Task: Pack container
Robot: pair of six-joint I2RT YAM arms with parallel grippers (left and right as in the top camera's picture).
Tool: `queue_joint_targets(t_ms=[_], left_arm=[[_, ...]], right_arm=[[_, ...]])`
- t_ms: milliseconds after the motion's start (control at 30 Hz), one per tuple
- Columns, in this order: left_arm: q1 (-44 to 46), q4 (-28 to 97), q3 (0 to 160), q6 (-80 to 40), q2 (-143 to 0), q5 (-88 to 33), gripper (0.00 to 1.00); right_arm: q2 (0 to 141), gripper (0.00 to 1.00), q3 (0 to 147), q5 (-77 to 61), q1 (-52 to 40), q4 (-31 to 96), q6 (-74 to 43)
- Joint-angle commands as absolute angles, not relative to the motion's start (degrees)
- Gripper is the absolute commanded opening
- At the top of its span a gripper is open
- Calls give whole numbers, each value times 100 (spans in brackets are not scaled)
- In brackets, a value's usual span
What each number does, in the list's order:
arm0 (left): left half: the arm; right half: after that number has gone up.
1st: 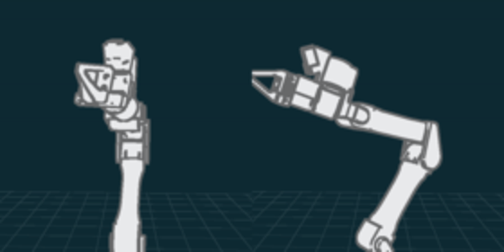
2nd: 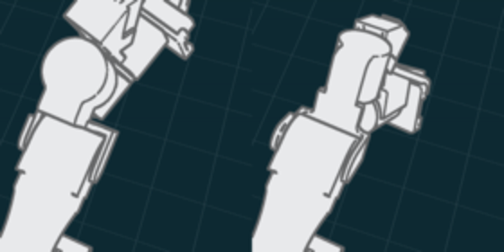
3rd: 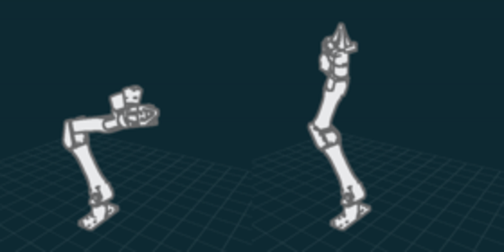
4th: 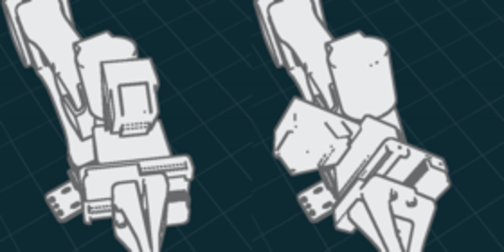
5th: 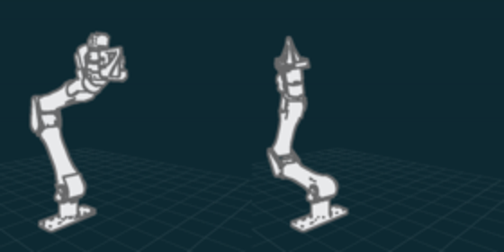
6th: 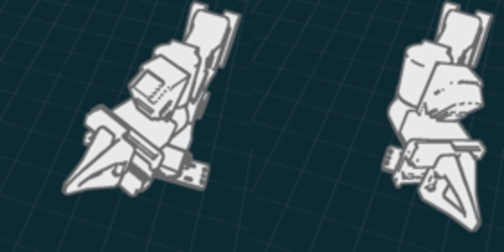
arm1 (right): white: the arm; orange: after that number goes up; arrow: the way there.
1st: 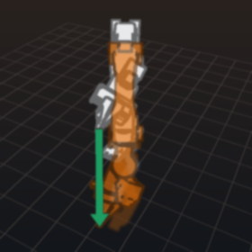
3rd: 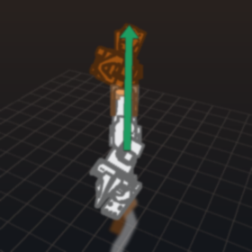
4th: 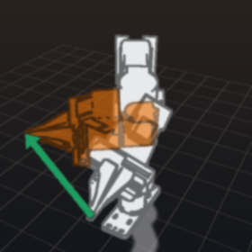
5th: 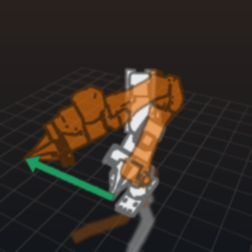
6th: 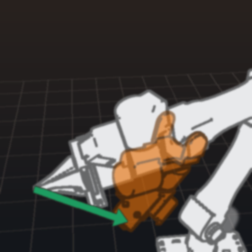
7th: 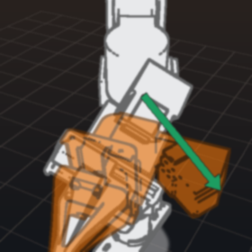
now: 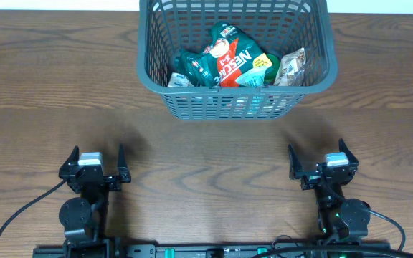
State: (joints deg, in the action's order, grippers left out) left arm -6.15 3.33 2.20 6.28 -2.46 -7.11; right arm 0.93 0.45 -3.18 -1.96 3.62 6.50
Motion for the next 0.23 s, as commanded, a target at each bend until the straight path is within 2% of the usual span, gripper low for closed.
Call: queue_joint_targets(t_ms=[0,200], left_arm=[[-604,414,64,705,-215,-727,99],[-604,414,64,707,-215,-727,99]], right_arm=[[27,99,30,-344,-244,381,692],[27,99,30,-346,-244,381,692]])
